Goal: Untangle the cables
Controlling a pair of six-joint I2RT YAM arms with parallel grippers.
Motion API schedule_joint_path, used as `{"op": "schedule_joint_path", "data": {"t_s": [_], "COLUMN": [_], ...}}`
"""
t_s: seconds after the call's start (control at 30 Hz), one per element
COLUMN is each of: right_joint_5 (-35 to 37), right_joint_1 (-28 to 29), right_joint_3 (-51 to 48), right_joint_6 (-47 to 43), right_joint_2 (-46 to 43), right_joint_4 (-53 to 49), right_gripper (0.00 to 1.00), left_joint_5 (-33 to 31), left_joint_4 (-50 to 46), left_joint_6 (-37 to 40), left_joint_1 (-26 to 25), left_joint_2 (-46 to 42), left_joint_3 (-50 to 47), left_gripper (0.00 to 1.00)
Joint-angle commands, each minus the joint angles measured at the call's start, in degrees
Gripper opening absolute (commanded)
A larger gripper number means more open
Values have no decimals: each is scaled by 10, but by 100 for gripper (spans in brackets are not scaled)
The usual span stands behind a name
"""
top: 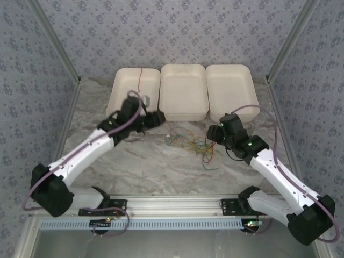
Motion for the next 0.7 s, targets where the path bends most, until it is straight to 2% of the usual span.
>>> {"op": "schedule_joint_path", "data": {"t_s": [0.0, 0.13, 0.3, 0.47, 0.67], "right_joint_5": [13, -4, 7, 5, 6], "right_joint_1": [-4, -3, -3, -5, -9], "right_joint_3": [-10, -12, 0, 28, 54], "right_joint_6": [-23, -31, -65, -86, -96], "right_joint_2": [32, 102, 178, 229, 276], "right_joint_4": [-10, 53, 99, 114, 115], "right_gripper": [60, 54, 47, 44, 42], "left_joint_5": [-93, -87, -92, -98, -126], "left_joint_4": [57, 131, 154, 152, 134], "left_joint_6": [-65, -101, -106, -119, -133], "left_joint_1": [-63, -108, -151, -170, -169], "left_joint_2": [11, 73, 165, 239, 292], "left_joint_3": [-74, -94, -28, 31, 66], "left_gripper": [57, 57, 59, 61, 64]}}
